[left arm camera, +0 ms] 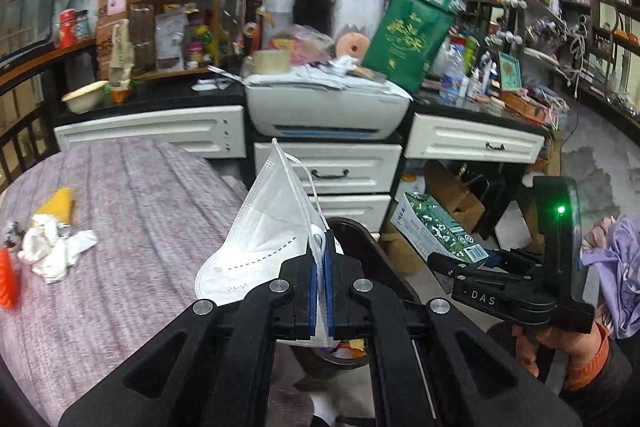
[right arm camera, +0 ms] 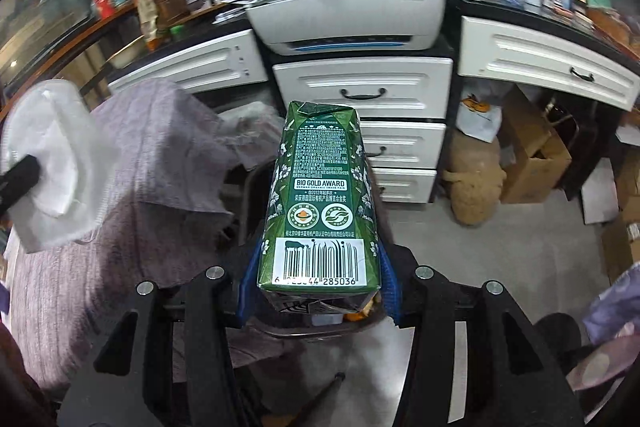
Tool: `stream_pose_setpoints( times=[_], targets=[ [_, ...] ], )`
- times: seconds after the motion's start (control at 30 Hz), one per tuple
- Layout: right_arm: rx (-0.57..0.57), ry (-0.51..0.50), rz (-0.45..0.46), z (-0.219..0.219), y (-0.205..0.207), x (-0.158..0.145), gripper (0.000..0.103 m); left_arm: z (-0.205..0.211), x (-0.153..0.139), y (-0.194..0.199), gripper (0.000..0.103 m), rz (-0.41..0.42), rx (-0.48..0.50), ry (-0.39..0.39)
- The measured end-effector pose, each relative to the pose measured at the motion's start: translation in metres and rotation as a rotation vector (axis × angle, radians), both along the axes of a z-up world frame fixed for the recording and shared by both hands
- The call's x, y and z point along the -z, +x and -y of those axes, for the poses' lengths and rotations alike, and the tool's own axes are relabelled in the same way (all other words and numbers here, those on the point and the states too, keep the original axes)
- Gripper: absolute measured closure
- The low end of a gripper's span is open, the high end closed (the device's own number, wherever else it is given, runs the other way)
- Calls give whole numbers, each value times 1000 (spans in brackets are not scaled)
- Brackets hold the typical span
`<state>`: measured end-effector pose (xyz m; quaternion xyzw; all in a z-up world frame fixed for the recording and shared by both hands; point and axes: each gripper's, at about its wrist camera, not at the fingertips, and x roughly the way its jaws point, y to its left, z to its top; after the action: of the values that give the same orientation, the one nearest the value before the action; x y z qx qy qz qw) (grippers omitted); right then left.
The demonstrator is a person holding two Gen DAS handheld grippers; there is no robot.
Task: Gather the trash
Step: 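Carry the mask over the black bin and open the left tool while the right carries the carton, then lower the green carton into the black bin and open the right tool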
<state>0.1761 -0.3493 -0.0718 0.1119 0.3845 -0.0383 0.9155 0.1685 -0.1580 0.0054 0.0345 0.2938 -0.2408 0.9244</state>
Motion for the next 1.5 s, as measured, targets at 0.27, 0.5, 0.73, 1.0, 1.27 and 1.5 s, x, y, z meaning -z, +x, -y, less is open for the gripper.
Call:
stream_pose_setpoints(
  times=[0.27,0.5,0.73,1.0,1.27,1.5],
  targets=[
    [75,1,-4,30,-15,6,54,50,44,26,99,-133,74,48],
    [133,18,-16,54,-24,17,54,82,76,44,99,-224,120,115],
    [161,28,-29,69,-31,26,54,104,110,60,95,-337,154,160],
    [170,37,-47,73,-30,35,54,104,112,52,29,-290,136,172],
    [113,28,-63,56,-17,44,54,86,85,34,17,-188,71,140],
    [-33,18,-121,12,15,62,54,58,62,24,9,-107,-19,150]
  ],
)
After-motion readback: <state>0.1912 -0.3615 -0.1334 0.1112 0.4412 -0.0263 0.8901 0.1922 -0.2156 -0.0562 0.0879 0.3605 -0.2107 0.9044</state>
